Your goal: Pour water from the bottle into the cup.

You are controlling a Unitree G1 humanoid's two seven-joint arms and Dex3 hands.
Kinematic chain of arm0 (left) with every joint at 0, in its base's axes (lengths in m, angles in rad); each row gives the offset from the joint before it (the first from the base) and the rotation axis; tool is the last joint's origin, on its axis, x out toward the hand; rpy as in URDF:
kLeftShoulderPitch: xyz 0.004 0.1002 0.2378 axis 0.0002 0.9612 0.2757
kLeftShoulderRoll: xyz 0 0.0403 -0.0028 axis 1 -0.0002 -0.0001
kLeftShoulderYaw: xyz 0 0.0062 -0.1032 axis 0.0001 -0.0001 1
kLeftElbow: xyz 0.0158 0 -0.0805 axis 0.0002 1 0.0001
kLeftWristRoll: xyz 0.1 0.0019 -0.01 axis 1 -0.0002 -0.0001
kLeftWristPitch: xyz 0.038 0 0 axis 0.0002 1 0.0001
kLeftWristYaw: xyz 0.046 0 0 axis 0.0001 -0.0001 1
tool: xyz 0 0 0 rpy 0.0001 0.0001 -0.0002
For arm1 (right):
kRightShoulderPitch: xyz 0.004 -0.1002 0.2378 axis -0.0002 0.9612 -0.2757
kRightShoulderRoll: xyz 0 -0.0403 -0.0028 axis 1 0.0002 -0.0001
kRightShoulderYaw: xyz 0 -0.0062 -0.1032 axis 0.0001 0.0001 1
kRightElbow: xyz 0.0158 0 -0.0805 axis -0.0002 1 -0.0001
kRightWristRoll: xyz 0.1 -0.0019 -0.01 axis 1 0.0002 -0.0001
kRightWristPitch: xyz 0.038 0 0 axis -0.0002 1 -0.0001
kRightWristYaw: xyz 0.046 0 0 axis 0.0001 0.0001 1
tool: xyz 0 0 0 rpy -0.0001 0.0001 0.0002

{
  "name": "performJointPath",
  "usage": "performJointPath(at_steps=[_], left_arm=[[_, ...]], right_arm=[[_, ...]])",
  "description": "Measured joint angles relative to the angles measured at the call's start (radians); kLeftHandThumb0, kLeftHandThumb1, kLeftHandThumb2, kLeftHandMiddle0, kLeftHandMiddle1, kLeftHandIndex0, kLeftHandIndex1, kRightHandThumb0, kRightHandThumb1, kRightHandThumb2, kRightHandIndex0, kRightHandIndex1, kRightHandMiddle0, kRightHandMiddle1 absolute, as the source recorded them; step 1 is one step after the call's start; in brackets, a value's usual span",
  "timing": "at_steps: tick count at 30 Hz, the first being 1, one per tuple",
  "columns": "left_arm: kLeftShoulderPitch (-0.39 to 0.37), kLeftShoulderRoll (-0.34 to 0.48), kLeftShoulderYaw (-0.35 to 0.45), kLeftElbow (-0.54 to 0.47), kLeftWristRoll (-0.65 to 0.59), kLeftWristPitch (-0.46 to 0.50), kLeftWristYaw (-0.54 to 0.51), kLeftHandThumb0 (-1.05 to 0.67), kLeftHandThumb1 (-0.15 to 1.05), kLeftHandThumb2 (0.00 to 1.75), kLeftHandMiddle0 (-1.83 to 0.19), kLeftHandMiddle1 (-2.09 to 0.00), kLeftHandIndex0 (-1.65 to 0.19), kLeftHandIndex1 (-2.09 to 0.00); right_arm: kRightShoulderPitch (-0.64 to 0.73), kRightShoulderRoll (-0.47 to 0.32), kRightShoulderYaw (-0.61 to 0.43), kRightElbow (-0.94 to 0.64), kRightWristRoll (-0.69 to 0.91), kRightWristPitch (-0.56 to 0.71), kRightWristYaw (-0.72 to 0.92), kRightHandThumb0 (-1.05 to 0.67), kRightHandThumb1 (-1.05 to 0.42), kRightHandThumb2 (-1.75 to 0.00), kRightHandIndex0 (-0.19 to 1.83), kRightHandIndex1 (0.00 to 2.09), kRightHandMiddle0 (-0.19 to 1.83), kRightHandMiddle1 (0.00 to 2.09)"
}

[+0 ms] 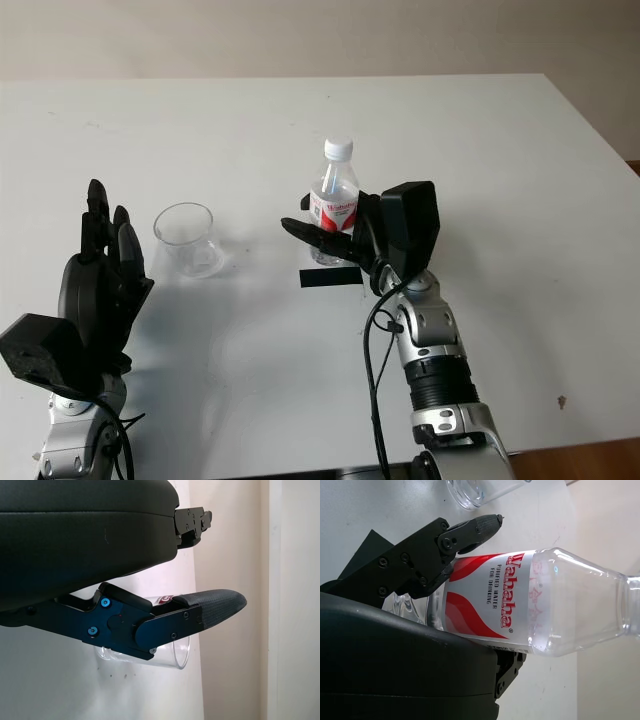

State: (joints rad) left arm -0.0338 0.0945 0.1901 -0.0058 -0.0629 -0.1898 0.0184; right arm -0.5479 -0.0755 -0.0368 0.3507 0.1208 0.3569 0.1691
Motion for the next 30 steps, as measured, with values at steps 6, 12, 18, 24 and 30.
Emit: performJointPath(at_steps=[6, 12, 18, 24, 30], left_arm=[[0.001, 0.0, 0.003, -0.001, 0.0, 0.0, -0.001, -0.69, 1.05, 0.69, 0.09, -0.06, 0.13, 0.0], [0.001, 0.0, 0.004, -0.002, 0.001, 0.0, 0.0, -0.69, 1.05, 0.69, 0.09, -0.06, 0.12, 0.0], [0.001, -0.001, 0.004, -0.002, 0.003, -0.001, 0.002, -0.69, 1.05, 0.7, 0.09, -0.06, 0.13, 0.0], [0.001, -0.001, 0.005, -0.002, 0.0, -0.001, 0.0, -0.69, 1.05, 0.69, 0.09, -0.06, 0.13, 0.0], [0.001, -0.001, 0.006, -0.002, -0.003, 0.0, -0.001, -0.67, 1.05, 0.71, 0.09, -0.05, 0.14, 0.0]], right_arm=[[0.019, 0.0, 0.006, -0.024, -0.015, 0.004, -0.024, -0.19, -1.05, -0.28, 1.48, 2.09, 0.8, 2.09], [0.078, -0.006, 0.029, -0.116, -0.04, 0.029, -0.022, -0.18, -1.05, -0.3, 1.48, 2.09, 0.79, 2.09], [0.133, -0.026, 0.045, -0.206, -0.051, 0.062, 0.002, -0.18, -1.05, -0.29, 1.29, 2.09, 0.45, 2.09], [0.167, -0.033, 0.054, -0.253, -0.062, 0.079, -0.001, -0.2, -1.05, -0.26, 1.26, 2.09, 0.4, 2.09], [0.169, -0.026, 0.066, -0.244, -0.084, 0.063, -0.028, -0.21, -1.05, -0.25, 1.11, 2.09, 0.3, 2.09]])
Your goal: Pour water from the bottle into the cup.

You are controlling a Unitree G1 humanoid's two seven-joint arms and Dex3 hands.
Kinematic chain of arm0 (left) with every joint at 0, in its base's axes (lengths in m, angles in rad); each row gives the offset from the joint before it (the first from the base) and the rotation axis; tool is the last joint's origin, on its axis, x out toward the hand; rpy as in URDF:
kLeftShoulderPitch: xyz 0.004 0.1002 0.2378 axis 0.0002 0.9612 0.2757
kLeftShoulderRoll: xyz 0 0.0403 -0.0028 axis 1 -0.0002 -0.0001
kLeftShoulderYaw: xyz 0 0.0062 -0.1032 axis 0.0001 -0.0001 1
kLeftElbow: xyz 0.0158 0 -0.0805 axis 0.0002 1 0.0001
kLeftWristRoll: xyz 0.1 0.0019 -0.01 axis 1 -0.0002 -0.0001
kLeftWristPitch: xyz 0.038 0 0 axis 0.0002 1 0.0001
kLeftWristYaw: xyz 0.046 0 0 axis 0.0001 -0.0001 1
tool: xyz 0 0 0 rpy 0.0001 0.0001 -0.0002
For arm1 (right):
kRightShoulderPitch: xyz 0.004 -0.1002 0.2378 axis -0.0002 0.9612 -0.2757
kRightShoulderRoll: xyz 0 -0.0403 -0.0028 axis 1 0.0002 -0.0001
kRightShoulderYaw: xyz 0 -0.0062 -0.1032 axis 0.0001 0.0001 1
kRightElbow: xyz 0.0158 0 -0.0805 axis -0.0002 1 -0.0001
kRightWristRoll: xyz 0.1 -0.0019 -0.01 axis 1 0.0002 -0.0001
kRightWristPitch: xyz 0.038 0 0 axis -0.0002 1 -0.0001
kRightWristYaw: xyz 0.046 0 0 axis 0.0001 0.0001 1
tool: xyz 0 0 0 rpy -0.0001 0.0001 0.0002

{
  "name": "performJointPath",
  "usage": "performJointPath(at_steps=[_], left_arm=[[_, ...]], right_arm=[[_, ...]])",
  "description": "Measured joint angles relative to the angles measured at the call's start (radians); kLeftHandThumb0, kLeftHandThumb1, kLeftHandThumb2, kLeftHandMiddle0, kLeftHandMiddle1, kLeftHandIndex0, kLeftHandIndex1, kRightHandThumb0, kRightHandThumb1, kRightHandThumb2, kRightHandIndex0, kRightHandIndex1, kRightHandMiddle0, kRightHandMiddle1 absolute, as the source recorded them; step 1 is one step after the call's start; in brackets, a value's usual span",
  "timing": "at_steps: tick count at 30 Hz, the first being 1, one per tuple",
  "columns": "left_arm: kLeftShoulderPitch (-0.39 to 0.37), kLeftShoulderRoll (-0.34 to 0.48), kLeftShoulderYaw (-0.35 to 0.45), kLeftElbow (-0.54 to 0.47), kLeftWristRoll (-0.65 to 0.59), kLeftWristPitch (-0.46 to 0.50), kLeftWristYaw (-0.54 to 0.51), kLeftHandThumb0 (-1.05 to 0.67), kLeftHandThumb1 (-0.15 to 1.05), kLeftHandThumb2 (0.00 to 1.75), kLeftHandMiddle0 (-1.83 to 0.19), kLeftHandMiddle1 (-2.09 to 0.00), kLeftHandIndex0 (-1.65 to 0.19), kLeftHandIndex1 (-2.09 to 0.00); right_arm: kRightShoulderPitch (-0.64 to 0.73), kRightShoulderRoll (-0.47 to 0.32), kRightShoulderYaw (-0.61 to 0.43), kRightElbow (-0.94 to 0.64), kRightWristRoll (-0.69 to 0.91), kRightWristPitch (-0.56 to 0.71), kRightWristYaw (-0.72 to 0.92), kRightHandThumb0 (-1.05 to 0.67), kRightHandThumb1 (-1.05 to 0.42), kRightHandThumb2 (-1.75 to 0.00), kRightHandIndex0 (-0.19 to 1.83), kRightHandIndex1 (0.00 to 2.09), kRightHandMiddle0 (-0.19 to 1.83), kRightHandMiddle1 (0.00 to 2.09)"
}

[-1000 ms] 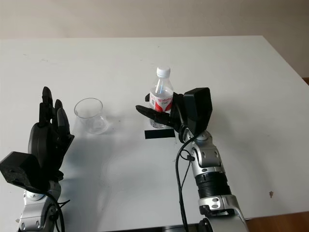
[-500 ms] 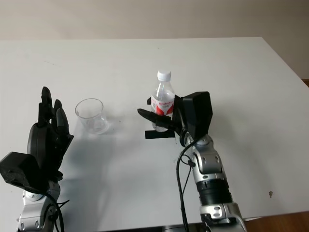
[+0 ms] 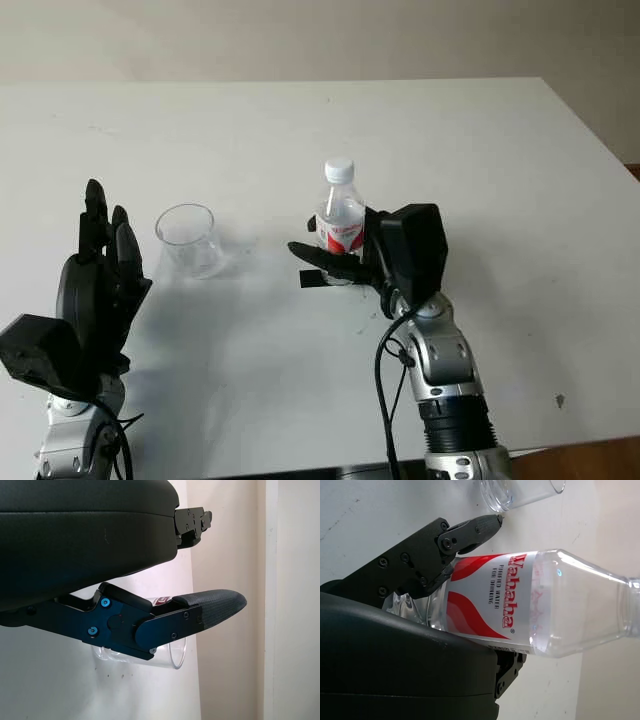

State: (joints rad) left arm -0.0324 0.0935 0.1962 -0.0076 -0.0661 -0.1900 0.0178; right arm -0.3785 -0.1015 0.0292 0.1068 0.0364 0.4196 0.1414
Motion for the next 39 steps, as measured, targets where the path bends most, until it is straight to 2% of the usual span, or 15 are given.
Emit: performJointPath(at_steps=[3, 4, 5, 6, 7, 8, 10, 11, 12, 14, 17, 23, 31, 34, 39], left_arm=[[0.005, 0.0, 0.0, -0.003, 0.0, 0.001, -0.001, -0.67, 1.05, 0.7, 0.1, -0.05, 0.14, 0.0], [0.007, 0.0, 0.0, -0.004, 0.0, 0.001, -0.001, -0.68, 1.05, 0.69, 0.1, -0.05, 0.14, 0.0], [0.008, 0.0, 0.0, -0.004, 0.0, 0.001, -0.002, -0.68, 1.05, 0.69, 0.1, -0.05, 0.14, 0.0], [0.01, 0.0, 0.0, -0.004, 0.0, 0.001, -0.002, -0.68, 1.05, 0.69, 0.1, -0.05, 0.14, 0.0], [0.012, 0.0, 0.0, -0.004, 0.0, 0.001, -0.002, -0.68, 1.05, 0.69, 0.1, -0.05, 0.14, 0.0], [0.012, 0.0, 0.0, -0.004, 0.0, 0.001, -0.002, -0.68, 1.05, 0.69, 0.1, -0.05, 0.14, 0.0], [0.013, 0.0, 0.0, -0.004, 0.001, 0.001, -0.002, -0.68, 1.05, 0.69, 0.1, -0.05, 0.14, 0.0], [0.013, 0.0, 0.0, -0.004, 0.001, 0.001, -0.002, -0.69, 1.05, 0.69, 0.09, -0.06, 0.13, 0.0], [0.013, 0.0, 0.0, -0.004, 0.001, 0.001, -0.002, -0.69, 1.05, 0.69, 0.09, -0.06, 0.13, 0.0], [0.013, 0.0, 0.0, -0.004, 0.002, 0.001, -0.002, -0.69, 1.05, 0.69, 0.09, -0.06, 0.13, 0.0], [0.013, 0.003, 0.001, -0.004, 0.002, 0.001, -0.007, -0.68, 1.05, 0.69, 0.09, -0.06, 0.13, 0.0], [0.012, 0.019, 0.004, -0.004, 0.0, 0.001, -0.013, -0.69, 1.05, 0.69, 0.09, -0.06, 0.14, 0.0], [0.012, 0.02, 0.004, -0.004, 0.0, 0.001, -0.011, -0.69, 1.05, 0.69, 0.09, -0.06, 0.13, 0.0], [0.012, 0.02, 0.004, -0.004, -0.005, 0.0, -0.015, -0.69, 1.05, 0.68, 0.1, -0.05, 0.14, 0.0], [0.011, 0.02, 0.004, -0.003, -0.006, -0.002, -0.016, -0.7, 1.05, 0.67, 0.09, -0.05, 0.13, 0.0]], right_arm=[[-0.004, 0.004, 0.006, 0.025, -0.012, -0.022, -0.006, -0.22, -1.05, -0.24, 0.97, 2.09, 0.22, 2.09], [-0.004, 0.004, 0.008, 0.038, -0.016, -0.039, -0.002, -0.24, -1.05, -0.21, 0.81, 2.09, 0.18, 2.09], [-0.004, 0.004, 0.011, 0.055, -0.02, -0.063, 0.005, -0.32, -1.03, -0.13, 0.4, 2.09, 0.08, 2.09], [-0.005, 0.002, 0.016, 0.071, -0.025, -0.089, 0.014, -0.37, -1.01, -0.09, 0.13, 2.09, 0.0, 2.09], [-0.004, -0.003, 0.024, 0.086, -0.031, -0.113, 0.025, -0.43, -0.99, -0.07, -0.01, 1.97, -0.09, 2.02], [-0.003, -0.011, 0.033, 0.101, -0.041, -0.136, 0.04, -0.53, -0.98, -0.06, -0.11, 1.59, -0.15, 1.72], [-0.002, -0.033, 0.056, 0.125, -0.068, -0.185, 0.071, -0.61, -0.97, -0.06, -0.08, 0.96, -0.15, 1.23], [-0.002, -0.044, 0.065, 0.137, -0.075, -0.208, 0.085, -0.64, -0.97, -0.05, -0.03, 0.56, -0.13, 0.93], [-0.002, -0.051, 0.068, 0.147, -0.077, -0.227, 0.095, -0.65, -0.97, -0.05, 0.01, 0.36, -0.11, 0.76], [-0.002, -0.053, 0.068, 0.166, -0.078, -0.253, 0.103, -0.65, -0.97, -0.05, 0.01, 0.13, -0.08, 0.5], [0.001, -0.052, 0.061, 0.182, -0.067, -0.276, 0.104, -0.66, -0.97, -0.05, -0.02, 0.06, -0.1, 0.39], [0.024, -0.043, 0.035, 0.175, -0.033, -0.284, 0.106, -0.63, -0.94, -0.05, -0.08, 0.03, -0.11, 0.31], [0.099, -0.029, 0.004, 0.104, 0.011, -0.284, 0.098, -0.66, -0.91, -0.05, -0.19, 0.0, -0.19, 0.1], [0.125, -0.029, -0.005, 0.083, 0.022, -0.308, 0.1, -0.74, -0.92, -0.06, -0.19, 0.0, -0.19, 0.01], [0.175, -0.041, -0.035, 0.086, 0.013, -0.418, 0.085, -0.86, -0.93, -0.06, -0.19, 0.0, -0.19, 0.0]])
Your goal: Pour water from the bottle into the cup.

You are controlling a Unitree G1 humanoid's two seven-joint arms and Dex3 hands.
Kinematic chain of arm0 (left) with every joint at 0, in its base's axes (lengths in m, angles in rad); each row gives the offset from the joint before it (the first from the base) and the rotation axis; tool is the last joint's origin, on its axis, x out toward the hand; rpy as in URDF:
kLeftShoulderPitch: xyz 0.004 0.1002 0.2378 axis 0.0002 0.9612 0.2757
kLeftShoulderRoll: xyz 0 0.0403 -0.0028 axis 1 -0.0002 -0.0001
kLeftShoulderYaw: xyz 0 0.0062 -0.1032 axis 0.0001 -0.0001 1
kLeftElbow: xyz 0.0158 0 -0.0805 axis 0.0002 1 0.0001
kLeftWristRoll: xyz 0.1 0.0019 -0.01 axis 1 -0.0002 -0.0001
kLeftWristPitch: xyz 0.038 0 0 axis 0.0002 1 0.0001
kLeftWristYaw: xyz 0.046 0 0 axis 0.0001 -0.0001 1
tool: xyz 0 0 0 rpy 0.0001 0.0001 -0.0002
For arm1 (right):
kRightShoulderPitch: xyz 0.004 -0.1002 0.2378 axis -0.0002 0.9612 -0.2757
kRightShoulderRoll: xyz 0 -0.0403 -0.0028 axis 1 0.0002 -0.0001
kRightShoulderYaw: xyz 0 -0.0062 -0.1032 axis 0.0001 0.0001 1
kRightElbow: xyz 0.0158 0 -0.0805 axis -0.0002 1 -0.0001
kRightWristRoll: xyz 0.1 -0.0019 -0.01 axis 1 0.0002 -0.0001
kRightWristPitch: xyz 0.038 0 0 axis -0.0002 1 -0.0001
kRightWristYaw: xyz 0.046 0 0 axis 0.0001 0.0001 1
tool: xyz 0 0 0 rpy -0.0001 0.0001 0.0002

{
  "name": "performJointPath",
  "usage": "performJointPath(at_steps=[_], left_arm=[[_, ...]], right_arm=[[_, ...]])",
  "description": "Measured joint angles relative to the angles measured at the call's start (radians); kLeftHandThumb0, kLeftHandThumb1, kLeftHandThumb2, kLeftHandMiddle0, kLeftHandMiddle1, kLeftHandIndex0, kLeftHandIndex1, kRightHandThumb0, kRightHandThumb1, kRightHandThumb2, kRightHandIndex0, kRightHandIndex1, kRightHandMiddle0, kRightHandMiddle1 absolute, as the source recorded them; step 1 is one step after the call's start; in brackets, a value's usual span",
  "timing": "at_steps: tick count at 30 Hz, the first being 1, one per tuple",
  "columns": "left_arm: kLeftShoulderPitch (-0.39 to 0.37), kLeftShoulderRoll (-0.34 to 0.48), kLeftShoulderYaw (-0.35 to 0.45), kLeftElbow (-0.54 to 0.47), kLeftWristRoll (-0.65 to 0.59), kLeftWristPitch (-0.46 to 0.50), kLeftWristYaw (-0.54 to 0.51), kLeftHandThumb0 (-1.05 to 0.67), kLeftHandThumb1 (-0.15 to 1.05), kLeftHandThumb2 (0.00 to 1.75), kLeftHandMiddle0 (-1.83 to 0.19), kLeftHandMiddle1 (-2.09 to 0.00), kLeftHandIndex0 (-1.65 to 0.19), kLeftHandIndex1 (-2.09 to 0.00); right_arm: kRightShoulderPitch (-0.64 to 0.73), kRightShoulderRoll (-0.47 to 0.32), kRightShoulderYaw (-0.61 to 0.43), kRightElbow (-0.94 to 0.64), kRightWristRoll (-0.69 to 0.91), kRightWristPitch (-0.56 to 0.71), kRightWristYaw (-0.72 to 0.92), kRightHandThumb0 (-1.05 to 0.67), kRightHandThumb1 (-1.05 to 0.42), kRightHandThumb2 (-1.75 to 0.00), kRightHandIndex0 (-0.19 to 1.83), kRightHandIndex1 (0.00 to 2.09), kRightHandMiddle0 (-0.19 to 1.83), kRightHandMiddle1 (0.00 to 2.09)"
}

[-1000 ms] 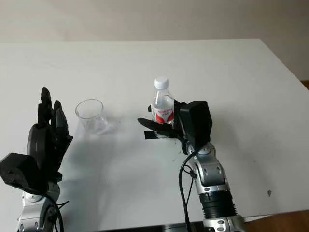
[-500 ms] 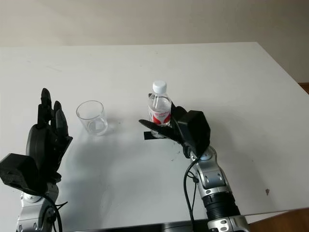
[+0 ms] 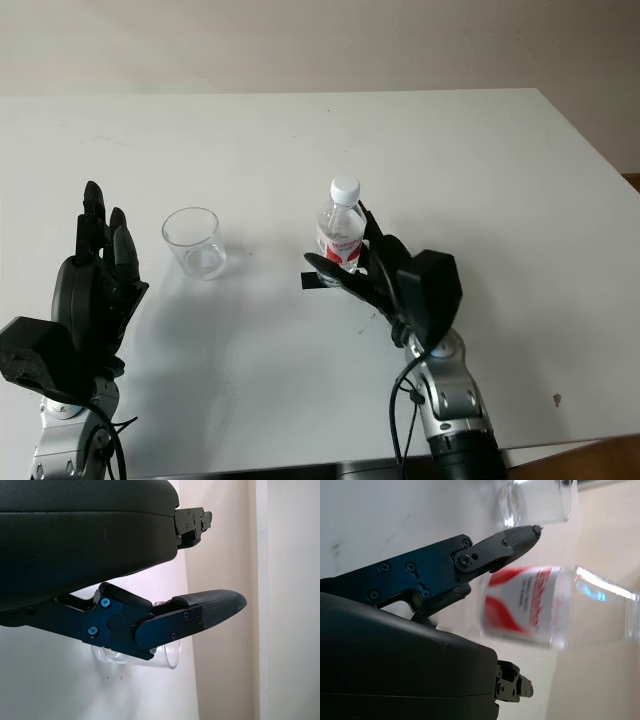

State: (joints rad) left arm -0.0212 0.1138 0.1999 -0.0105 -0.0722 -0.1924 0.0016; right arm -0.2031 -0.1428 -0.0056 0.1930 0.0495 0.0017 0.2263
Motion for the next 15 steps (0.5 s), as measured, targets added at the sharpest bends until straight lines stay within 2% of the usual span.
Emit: performJointPath(at_steps=[6, 15], left_arm=[[-0.007, 0.0, -0.002, 0.007, 0.0, -0.006, -0.004, -0.7, 1.05, 0.67, 0.1, -0.05, 0.14, 0.0], [-0.014, 0.0, -0.002, 0.02, -0.001, -0.006, -0.005, -0.71, 1.05, 0.66, 0.12, -0.04, 0.16, 0.0]], right_arm=[[0.028, -0.004, -0.007, 0.0, -0.035, -0.127, -0.038, -0.95, -0.95, -0.06, -0.19, 0.0, -0.19, 0.0], [0.032, 0.0, 0.004, 0.001, -0.057, -0.179, -0.071, -0.96, -0.95, -0.06, -0.19, 0.0, -0.19, 0.0]])
